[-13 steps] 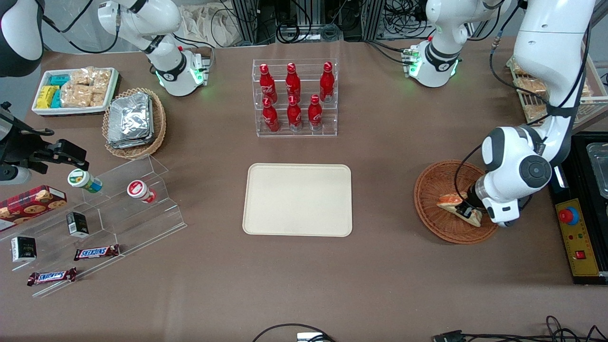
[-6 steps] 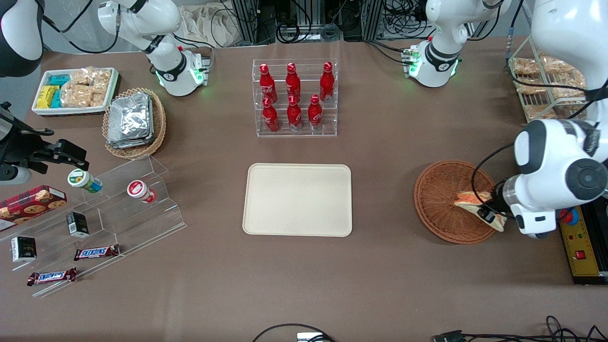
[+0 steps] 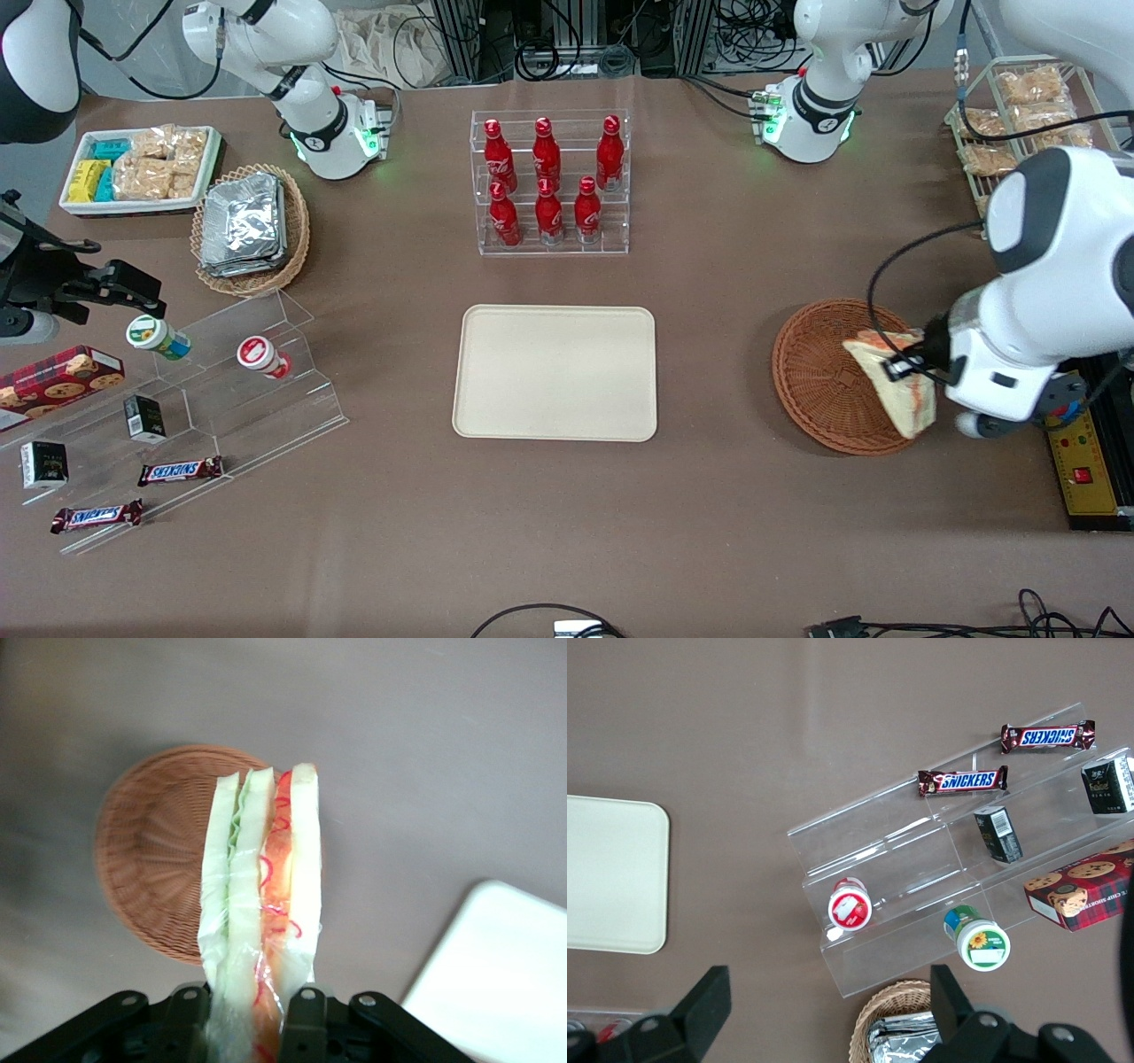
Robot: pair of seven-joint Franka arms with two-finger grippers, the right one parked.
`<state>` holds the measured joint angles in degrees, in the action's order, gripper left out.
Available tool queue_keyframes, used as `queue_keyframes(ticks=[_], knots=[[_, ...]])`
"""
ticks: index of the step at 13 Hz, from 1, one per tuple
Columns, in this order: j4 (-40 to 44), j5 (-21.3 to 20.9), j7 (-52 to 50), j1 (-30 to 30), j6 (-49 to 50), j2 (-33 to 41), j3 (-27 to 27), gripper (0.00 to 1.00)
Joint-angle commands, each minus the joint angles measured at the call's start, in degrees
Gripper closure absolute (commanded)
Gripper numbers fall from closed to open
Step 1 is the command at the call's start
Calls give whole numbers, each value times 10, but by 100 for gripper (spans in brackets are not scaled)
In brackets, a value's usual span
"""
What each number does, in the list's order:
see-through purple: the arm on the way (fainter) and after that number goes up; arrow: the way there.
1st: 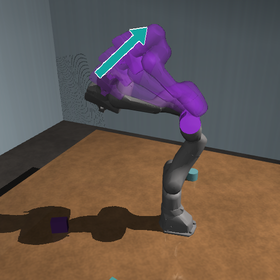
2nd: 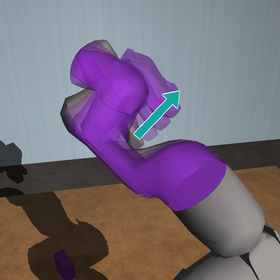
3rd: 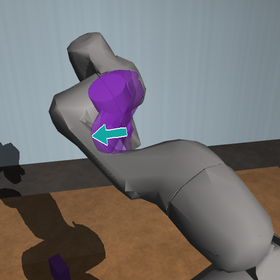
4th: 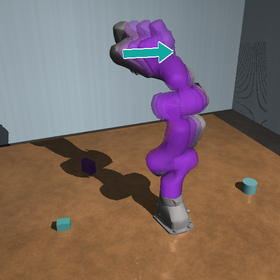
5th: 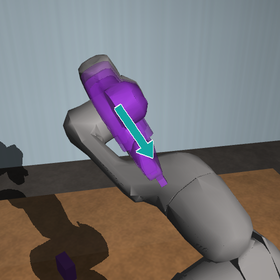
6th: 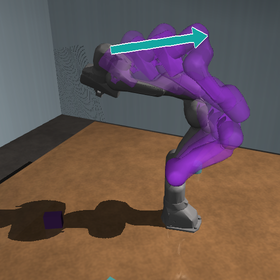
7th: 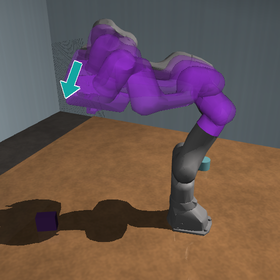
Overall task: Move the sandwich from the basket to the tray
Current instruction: 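Carry the held sandwich over to the cream tray, then lower the sandwich onto the tray and open the left gripper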
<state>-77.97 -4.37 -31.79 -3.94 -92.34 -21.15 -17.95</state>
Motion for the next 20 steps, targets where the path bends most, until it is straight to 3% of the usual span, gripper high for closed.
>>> queue_keyframes(ticks=[1, 5, 9, 16, 18, 20], knots=[[13, -6, 22, 8, 12, -10, -58, 100], [10, -12, -33, 105, -22, -63, -69, 100], [10, -52, -97, 173, -127, -149, -69, 100], [7, -72, -129, 223, -188, -249, -67, 100], [6, -98, -138, 228, -188, -265, -66, 100], [6, -102, -146, 228, -188, -274, -66, 73]])
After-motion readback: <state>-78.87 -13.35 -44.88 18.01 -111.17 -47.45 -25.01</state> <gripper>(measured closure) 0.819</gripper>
